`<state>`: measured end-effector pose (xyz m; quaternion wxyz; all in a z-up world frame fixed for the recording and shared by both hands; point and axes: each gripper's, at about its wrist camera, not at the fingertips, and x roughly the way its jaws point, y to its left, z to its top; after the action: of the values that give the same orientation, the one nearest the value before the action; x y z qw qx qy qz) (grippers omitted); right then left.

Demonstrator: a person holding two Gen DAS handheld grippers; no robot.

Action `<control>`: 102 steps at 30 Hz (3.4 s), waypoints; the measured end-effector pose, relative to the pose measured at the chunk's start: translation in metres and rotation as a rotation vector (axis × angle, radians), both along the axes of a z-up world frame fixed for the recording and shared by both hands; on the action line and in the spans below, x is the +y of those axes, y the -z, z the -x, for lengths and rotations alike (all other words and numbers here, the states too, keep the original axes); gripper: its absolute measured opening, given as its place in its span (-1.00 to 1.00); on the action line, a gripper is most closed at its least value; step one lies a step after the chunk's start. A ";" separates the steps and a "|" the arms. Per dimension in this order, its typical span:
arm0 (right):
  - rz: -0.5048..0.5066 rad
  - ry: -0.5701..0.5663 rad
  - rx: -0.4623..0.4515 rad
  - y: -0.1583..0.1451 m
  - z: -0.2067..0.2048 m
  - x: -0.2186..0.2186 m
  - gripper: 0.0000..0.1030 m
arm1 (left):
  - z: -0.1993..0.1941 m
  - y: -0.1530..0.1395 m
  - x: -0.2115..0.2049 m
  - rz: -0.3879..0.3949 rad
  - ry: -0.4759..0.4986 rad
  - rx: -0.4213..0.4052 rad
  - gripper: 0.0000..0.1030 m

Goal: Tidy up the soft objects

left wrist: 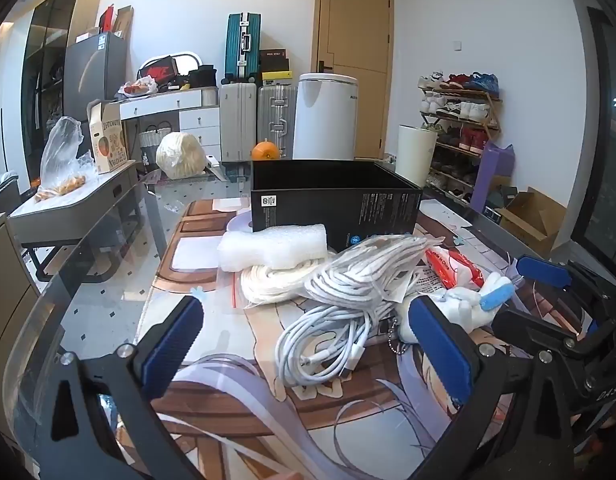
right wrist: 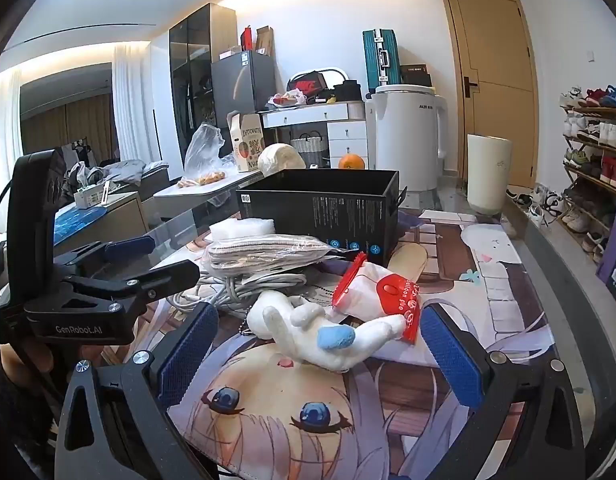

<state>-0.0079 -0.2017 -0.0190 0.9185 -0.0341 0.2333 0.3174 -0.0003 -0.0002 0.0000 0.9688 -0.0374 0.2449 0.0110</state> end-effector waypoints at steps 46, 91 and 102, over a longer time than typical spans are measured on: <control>0.014 -0.006 0.006 0.004 -0.001 0.005 0.99 | 0.002 -0.002 -0.002 -0.032 -0.006 0.001 1.00; 0.113 -0.013 0.091 -0.001 -0.019 0.010 0.99 | -0.009 0.002 0.004 -0.055 0.015 0.071 1.00; 0.140 -0.025 0.119 -0.004 -0.030 0.010 0.99 | -0.016 -0.006 0.008 -0.029 0.021 0.069 1.00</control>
<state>0.0218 -0.1918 -0.0149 0.8944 -0.0819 0.3086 0.3132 0.0153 0.0076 0.0059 0.9603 -0.0203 0.2782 0.0058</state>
